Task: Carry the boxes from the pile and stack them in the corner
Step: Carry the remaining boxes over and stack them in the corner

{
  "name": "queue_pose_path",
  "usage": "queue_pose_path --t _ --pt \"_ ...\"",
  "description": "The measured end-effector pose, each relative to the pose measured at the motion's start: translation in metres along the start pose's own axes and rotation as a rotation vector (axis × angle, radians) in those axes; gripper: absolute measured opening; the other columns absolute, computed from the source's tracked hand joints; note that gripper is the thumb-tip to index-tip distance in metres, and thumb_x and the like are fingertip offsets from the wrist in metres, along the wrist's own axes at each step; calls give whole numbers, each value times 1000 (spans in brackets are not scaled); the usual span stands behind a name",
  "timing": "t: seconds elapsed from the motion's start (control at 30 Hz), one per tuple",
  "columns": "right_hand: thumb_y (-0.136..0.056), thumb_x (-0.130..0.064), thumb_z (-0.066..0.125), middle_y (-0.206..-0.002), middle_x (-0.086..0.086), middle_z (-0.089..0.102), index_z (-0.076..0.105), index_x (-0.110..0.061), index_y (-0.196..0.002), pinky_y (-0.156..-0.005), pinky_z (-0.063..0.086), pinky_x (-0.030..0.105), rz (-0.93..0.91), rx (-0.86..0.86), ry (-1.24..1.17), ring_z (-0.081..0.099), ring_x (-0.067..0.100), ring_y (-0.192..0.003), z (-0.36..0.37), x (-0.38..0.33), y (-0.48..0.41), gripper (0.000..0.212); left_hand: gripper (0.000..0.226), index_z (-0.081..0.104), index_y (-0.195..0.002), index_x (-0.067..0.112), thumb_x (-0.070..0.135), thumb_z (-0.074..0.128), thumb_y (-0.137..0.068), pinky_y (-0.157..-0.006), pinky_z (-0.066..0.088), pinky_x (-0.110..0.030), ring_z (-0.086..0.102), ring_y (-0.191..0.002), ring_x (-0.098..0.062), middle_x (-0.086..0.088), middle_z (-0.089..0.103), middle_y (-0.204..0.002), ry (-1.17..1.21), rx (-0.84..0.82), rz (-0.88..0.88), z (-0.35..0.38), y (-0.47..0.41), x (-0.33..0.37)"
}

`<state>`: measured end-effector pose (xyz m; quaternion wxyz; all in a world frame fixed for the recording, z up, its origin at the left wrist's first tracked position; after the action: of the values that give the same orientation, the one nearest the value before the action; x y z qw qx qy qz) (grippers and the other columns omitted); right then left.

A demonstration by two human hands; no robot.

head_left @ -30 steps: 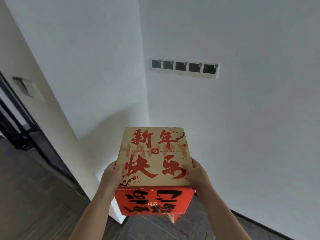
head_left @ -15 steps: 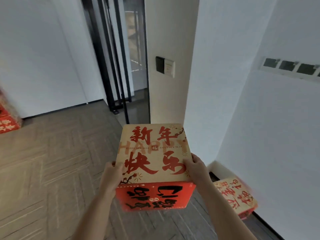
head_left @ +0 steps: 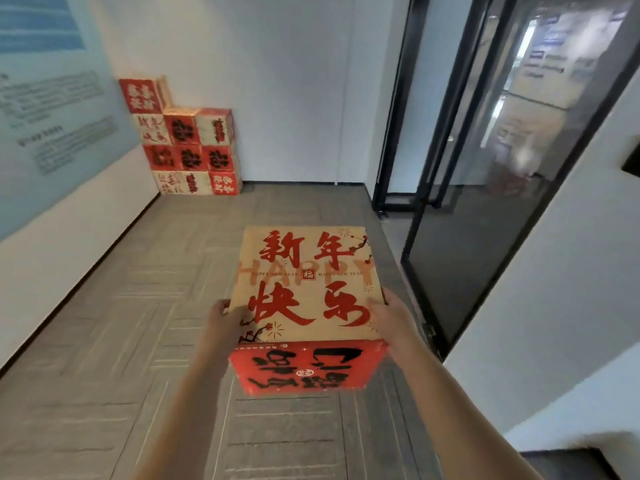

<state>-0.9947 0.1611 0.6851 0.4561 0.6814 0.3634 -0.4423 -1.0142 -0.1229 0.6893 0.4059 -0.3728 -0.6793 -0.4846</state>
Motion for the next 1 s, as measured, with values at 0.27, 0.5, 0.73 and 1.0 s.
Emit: queue_pose_path --t 0.27,0.5,0.73,1.0 --pt "-108 -23 52 -104 0 79 63 -27 -129 -85 65 50 -6 -225 -5 79 21 -90 148 -32 -88 24 25 49 -125 18 22 54 -102 -78 59 -54 72 -74 -33 -17 69 -102 184 143 -92 -85 -99 -10" --pt "-109 -32 52 -98 -4 82 67 -37 -109 -84 65 55 30 -327 -94 80 21 -88 236 -64 -221 16 33 48 -134 14 23 55 -103 -61 61 -44 75 -71 -33 -19 73 -100 213 195 -151 -103 -237 31" --pt "-111 -32 44 -108 -5 78 63 -39 -122 -83 65 54 -24 -413 5 77 22 -95 333 -136 -328 22 30 49 -133 12 23 53 -104 -61 62 -43 77 -73 -33 -18 75 -97 265 310 -150 -140 -349 95" --pt "-110 -31 47 -113 -5 78 52 -38 -144 -84 65 49 -71 -551 129 79 19 -95 461 -205 -431 34 20 54 -122 11 20 49 -105 -75 59 -50 74 -74 -29 -14 75 -95 366 377 -113 -197 -485 130"
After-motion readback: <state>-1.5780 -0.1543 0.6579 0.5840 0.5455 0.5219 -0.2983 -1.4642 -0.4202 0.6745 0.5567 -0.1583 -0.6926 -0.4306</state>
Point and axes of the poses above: each hand's wrist, its own y-axis away from the middle knuckle, its own z-axis out of the palm, x = y × z, the point moved 2 cm from there along -y, towards the middle knuckle
